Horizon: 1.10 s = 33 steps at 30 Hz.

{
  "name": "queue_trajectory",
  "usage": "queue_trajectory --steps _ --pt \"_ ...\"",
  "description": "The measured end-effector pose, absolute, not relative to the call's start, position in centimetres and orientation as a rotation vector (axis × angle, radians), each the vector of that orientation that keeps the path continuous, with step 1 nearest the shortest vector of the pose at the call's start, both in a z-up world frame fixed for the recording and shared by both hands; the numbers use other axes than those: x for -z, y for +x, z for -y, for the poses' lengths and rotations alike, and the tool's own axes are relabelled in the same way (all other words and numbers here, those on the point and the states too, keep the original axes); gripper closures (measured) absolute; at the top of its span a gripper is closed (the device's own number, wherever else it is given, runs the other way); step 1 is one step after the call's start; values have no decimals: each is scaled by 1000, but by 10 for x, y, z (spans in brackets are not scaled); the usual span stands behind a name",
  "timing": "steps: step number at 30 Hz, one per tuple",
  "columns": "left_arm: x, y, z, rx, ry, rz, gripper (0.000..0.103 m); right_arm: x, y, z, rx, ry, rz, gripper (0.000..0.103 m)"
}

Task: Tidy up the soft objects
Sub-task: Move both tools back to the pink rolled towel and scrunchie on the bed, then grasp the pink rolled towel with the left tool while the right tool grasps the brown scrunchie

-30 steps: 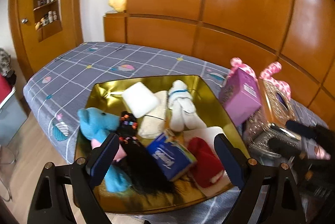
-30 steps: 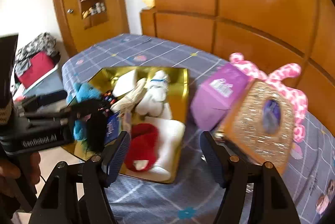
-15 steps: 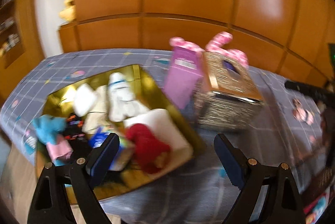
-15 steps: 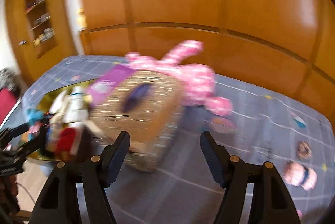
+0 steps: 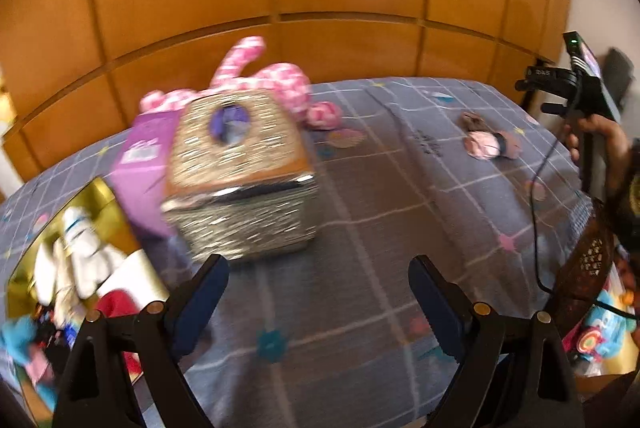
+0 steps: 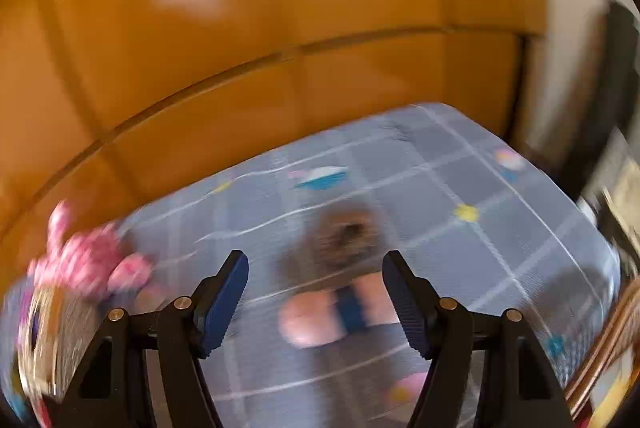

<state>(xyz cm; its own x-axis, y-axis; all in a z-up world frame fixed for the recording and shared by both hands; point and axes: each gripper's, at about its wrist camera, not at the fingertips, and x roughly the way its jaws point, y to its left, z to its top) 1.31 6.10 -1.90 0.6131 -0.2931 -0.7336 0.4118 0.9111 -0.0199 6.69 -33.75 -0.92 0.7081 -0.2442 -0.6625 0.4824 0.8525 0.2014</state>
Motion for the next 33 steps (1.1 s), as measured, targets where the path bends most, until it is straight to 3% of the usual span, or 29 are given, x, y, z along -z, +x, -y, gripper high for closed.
queue_trajectory --steps 7,33 --pt "19 41 6 513 242 -814 11 29 48 393 517 613 -612 32" --pt "61 134 271 904 543 -736 11 37 20 417 451 844 -452 31"
